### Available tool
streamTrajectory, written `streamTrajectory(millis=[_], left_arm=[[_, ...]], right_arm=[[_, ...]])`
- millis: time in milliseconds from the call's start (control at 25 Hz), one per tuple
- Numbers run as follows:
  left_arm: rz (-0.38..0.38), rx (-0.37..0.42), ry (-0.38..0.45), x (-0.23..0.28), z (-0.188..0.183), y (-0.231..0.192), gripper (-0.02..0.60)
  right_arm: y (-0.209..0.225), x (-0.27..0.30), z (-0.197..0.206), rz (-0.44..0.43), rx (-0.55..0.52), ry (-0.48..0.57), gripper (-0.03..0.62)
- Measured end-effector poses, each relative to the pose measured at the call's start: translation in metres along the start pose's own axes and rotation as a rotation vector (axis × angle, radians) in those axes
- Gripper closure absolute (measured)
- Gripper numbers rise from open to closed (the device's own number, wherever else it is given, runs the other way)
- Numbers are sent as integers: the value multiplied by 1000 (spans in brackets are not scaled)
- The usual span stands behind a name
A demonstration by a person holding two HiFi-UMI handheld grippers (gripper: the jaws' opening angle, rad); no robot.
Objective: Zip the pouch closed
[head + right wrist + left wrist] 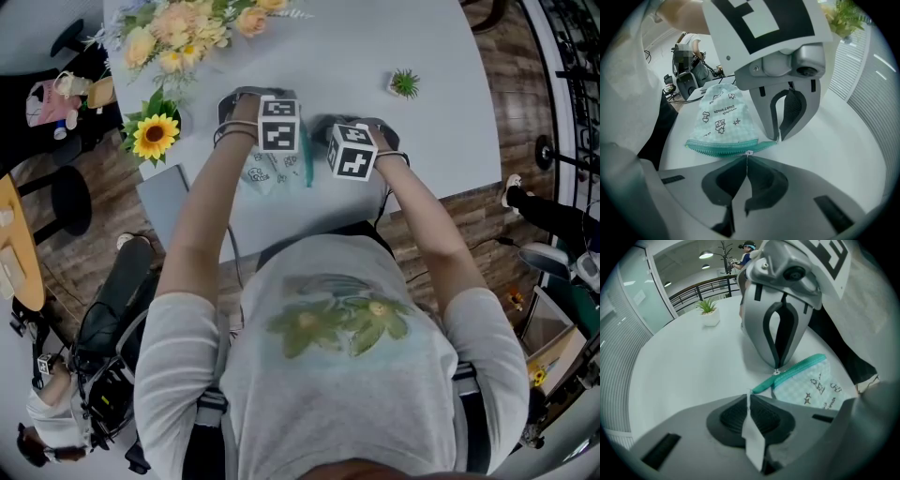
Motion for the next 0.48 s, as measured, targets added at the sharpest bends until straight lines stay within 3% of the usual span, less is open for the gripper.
streamTrajectory(millis=[480], left_arm=[[-7,4,0,1,-1,1,557]], right_arm=[[-8,0,0,-15,-5,-1,576]])
Point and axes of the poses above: the fingertips, and each gripper's own axes: x forward along the fingers, y to its right, z out of its underside, the point moved 5 cm from there along -x, backward along the fingers, and after that the axes turned 7 degrees about -z, right-handed, at the moved point
